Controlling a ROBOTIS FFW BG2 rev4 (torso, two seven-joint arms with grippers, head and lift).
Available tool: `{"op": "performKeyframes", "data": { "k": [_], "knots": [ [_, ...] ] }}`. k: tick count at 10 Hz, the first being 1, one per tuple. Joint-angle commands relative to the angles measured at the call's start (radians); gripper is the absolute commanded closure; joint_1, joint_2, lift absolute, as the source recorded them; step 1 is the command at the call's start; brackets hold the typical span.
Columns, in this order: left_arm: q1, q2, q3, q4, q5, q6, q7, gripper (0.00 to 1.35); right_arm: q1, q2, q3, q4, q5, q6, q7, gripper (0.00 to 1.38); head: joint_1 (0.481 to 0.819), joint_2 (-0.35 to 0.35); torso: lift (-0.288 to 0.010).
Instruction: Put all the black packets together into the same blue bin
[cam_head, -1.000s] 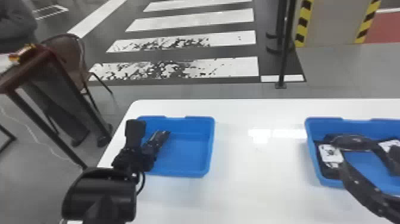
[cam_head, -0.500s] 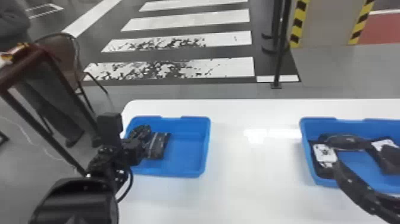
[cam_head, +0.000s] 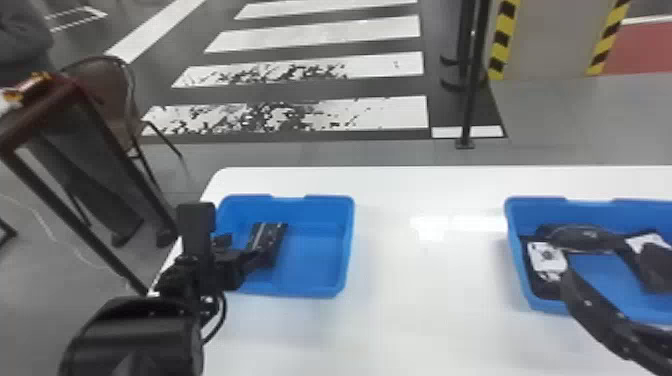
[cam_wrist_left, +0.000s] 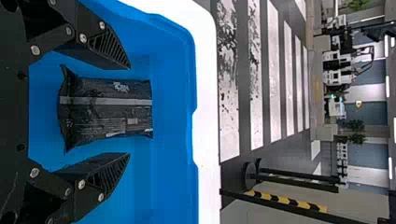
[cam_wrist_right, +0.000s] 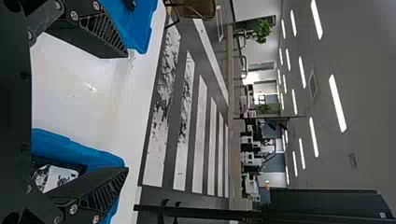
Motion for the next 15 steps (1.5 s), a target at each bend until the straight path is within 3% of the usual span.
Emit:
{"op": "performKeyframes", "data": {
  "k": [1,3,7,10,11,12,13,15],
  "knots": [
    [-0.015,0.005,-0.004,0.026,0.000,0.020,-0.004,0.16,-0.003,0.000,0.003,0.003,0.002,0.000,0.002,0.17,0.695,0.204,-0.110],
    [-0.042,0.016,-0.014,0.058,0.008,0.066,-0.027,0.16,-0.005,0.000,0.003,0.006,0.004,0.000,0.003,0.17,0.695,0.205,-0.110],
    [-0.123,0.033,-0.022,0.200,0.044,0.064,-0.031,0.16,-0.010,0.000,0.005,0.011,0.004,-0.002,0.008,0.17,0.695,0.189,-0.110],
    [-0.177,0.045,-0.022,0.286,0.012,0.039,-0.030,0.16,-0.010,0.000,0.005,0.013,0.002,-0.005,0.012,0.17,0.695,0.196,-0.110],
    [-0.192,0.045,-0.026,0.294,-0.006,0.078,-0.025,0.28,-0.013,0.000,0.005,0.013,0.002,-0.007,0.012,0.17,0.695,0.200,-0.110],
    [-0.201,0.050,-0.048,0.294,-0.040,0.108,-0.011,0.86,-0.013,0.000,0.005,0.016,0.002,-0.007,0.014,0.17,0.695,0.205,-0.110],
    [-0.201,0.048,-0.060,0.294,-0.046,0.118,0.001,1.24,-0.013,0.000,0.005,0.018,0.000,-0.007,0.015,0.17,0.695,0.209,-0.110],
    [-0.199,0.047,-0.076,0.294,-0.076,0.113,0.003,1.21,-0.013,0.000,0.005,0.018,-0.002,-0.017,0.017,0.17,0.695,0.208,-0.110]
  ]
}}
